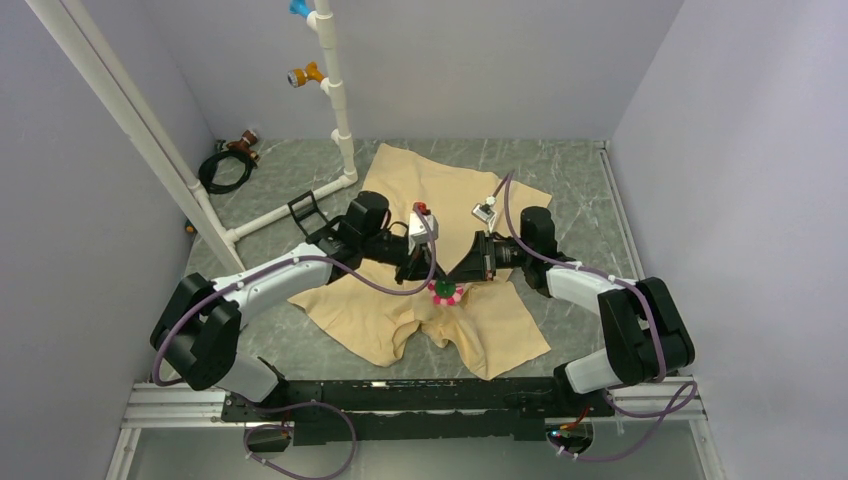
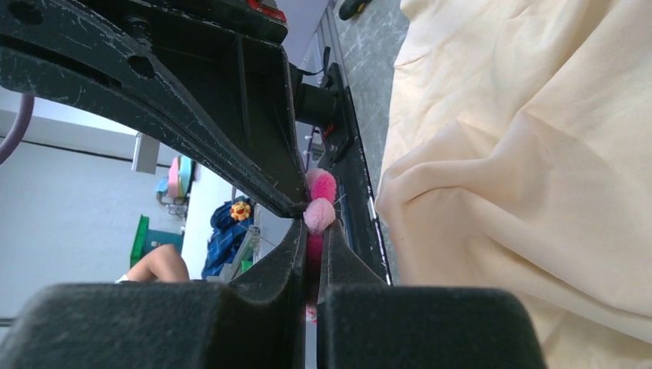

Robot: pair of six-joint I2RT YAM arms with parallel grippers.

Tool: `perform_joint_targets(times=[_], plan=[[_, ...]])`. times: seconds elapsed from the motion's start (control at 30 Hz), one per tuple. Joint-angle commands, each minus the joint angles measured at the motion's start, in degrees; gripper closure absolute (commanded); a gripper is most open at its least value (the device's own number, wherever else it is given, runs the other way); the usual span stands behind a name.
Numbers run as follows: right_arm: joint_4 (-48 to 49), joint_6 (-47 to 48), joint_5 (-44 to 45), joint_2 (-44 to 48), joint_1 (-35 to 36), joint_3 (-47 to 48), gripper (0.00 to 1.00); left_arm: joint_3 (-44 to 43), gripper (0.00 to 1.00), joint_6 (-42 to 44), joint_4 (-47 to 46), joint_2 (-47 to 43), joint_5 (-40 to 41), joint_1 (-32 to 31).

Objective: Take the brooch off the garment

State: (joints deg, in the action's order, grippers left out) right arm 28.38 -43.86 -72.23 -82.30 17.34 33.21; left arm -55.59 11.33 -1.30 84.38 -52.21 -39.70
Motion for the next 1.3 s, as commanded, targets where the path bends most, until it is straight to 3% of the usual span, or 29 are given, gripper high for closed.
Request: perform_joint_targets(times=[0.0,0.3,0.63,0.93,1.27], plan=[[-5.2,6.7,1.6,0.1,-0.2,3.4,1.00,-2.7,1.00,3.8,7.1,-0.4,2.9,-1.1],[-7.1,9.5,1.4,0.4,-0.2,3.3,1.00,-6.7,1.00,6.4,14.8,2.4,7.1,-1.7],[-10.7,12.2,1.6,-0.8,0.7,4.6,1.00,-16.6,1.00,3.0,22.9,10.5,9.0,-3.0],[-12.2,11.9,3.2,-1.2,0.8,5.4,1.00,-19.4,1.00,2.3,26.0,12.6,12.2,-3.5],[-10.1,9.5,2.0,-1.7,0.8,5.5,0.86,-20.4,1.00,1.0,26.8,13.7,14.3,-3.5]])
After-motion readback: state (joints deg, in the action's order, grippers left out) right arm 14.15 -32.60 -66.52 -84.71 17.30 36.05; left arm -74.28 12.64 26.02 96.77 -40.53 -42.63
